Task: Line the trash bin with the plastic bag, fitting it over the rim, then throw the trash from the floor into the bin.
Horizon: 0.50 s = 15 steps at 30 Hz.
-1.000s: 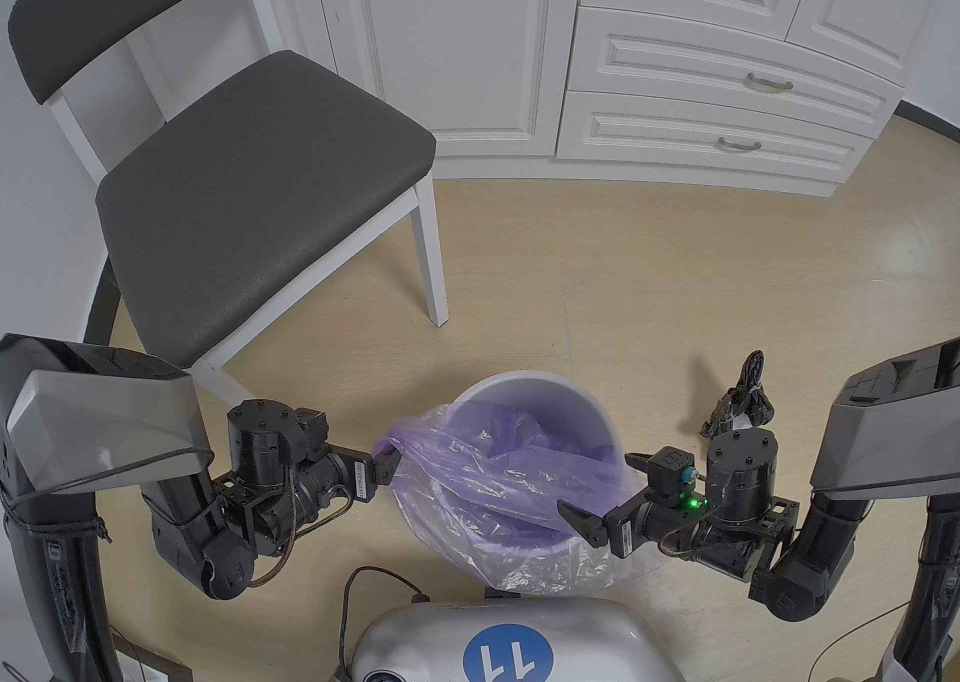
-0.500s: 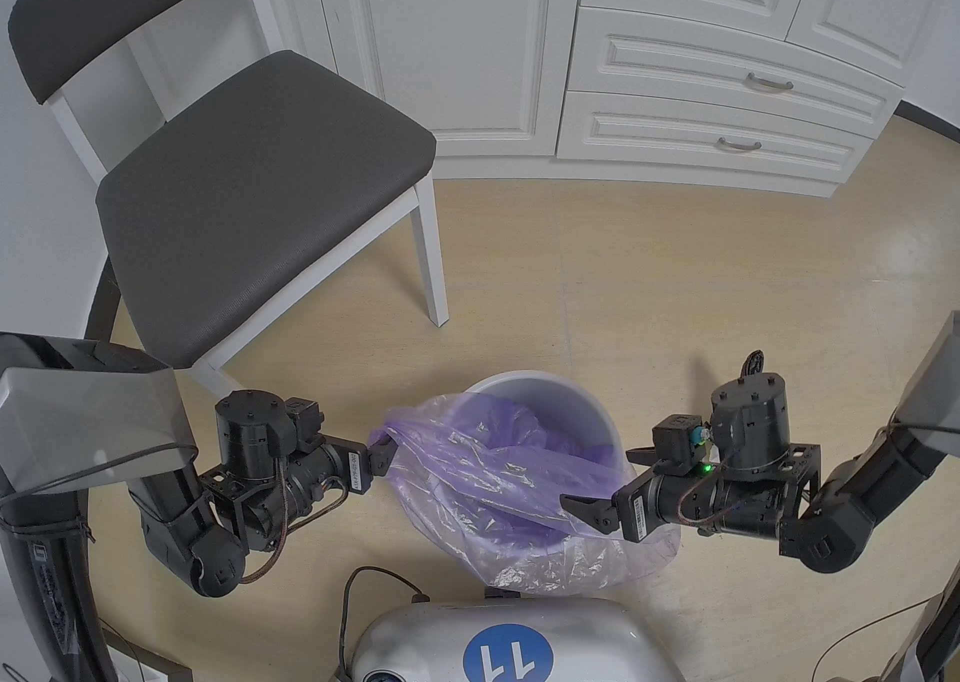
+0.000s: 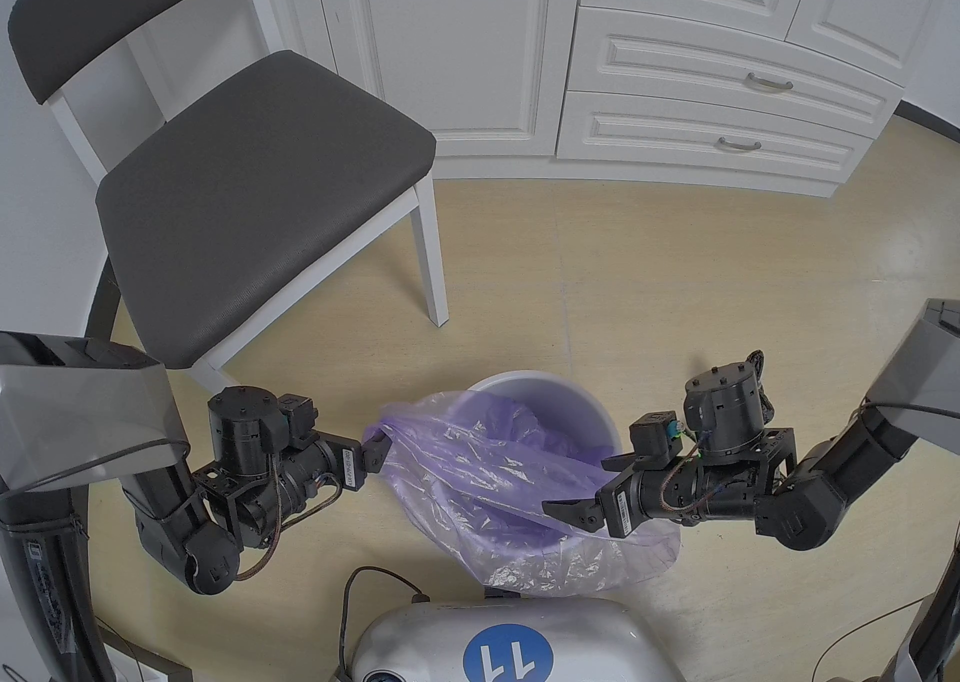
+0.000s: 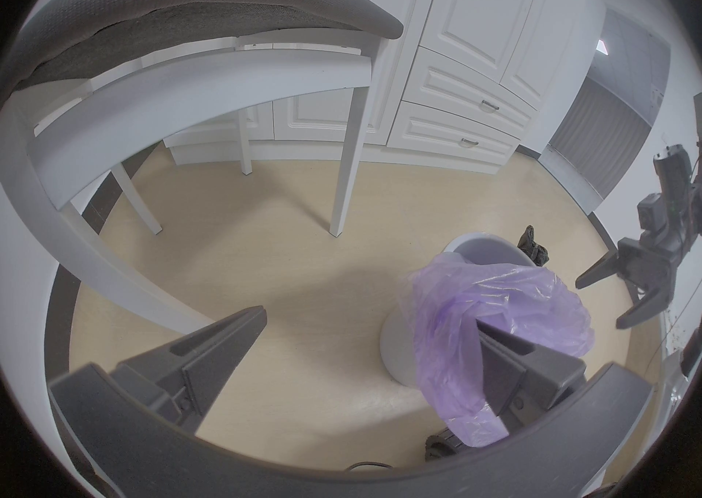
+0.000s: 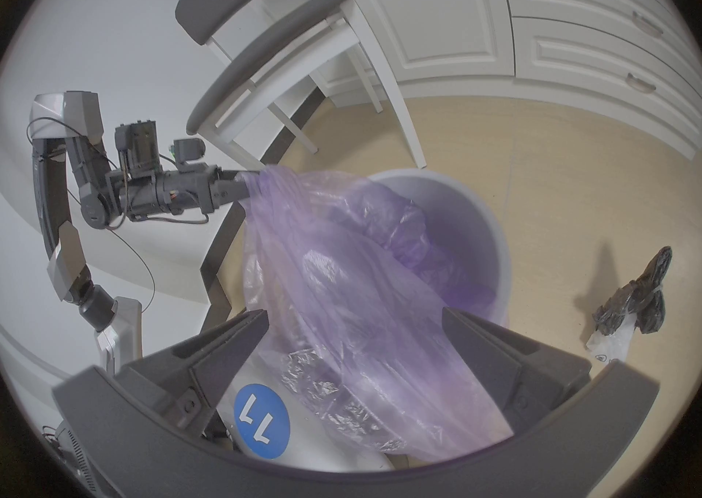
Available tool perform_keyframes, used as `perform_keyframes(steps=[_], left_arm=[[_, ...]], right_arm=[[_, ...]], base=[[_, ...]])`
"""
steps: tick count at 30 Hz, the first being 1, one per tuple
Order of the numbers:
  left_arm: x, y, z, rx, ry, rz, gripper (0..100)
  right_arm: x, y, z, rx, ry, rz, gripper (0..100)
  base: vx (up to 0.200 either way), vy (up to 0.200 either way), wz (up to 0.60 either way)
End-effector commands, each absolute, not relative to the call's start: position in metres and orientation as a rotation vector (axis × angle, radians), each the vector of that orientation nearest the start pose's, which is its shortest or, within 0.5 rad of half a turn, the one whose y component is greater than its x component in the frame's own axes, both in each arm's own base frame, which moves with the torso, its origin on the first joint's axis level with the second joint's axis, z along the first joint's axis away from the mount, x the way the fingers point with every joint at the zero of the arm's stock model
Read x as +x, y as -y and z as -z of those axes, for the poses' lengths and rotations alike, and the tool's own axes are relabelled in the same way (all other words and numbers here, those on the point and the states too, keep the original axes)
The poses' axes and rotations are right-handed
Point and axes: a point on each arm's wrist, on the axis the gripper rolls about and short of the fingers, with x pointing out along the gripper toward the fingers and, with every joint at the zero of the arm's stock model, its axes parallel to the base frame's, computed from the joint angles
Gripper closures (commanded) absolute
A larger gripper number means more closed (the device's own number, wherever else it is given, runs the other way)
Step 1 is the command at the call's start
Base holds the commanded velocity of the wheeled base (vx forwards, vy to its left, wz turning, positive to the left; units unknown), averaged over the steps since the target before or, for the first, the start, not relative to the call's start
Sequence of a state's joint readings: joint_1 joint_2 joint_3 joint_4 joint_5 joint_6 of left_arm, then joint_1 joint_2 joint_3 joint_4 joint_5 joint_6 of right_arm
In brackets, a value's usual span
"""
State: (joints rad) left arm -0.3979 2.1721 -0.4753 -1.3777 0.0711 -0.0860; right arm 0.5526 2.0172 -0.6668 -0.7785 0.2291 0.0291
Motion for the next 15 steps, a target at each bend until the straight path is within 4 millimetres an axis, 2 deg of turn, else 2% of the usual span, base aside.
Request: perform_keyframes(steps=[1,3,7,12,14,15], left_arm=[[0.296,0.12,-0.034,-0.013,-0.319,0.304,0],[0.296,0.121,-0.032,-0.009,-0.325,0.306,0],[0.296,0.122,-0.032,-0.009,-0.325,0.307,0],[0.297,0.122,-0.03,-0.007,-0.331,0.307,0],[0.298,0.123,-0.027,-0.008,-0.336,0.307,0],[0.298,0.123,-0.027,-0.007,-0.337,0.306,0]], right_arm=[[0.281,-0.179,-0.044,-0.075,-0.638,-0.747,0],[0.286,-0.182,-0.034,-0.076,-0.655,-0.747,0],[0.288,-0.183,-0.031,-0.063,-0.623,-0.756,0],[0.283,-0.186,-0.03,-0.066,-0.602,-0.775,0],[0.277,-0.192,-0.025,-0.076,-0.613,-0.798,0],[0.277,-0.193,-0.023,-0.079,-0.617,-0.801,100]], base=[[0.0,0.0,0.0],[0.0,0.0,0.0],[0.0,0.0,0.0],[0.0,0.0,0.0],[0.0,0.0,0.0],[0.0,0.0,0.0]])
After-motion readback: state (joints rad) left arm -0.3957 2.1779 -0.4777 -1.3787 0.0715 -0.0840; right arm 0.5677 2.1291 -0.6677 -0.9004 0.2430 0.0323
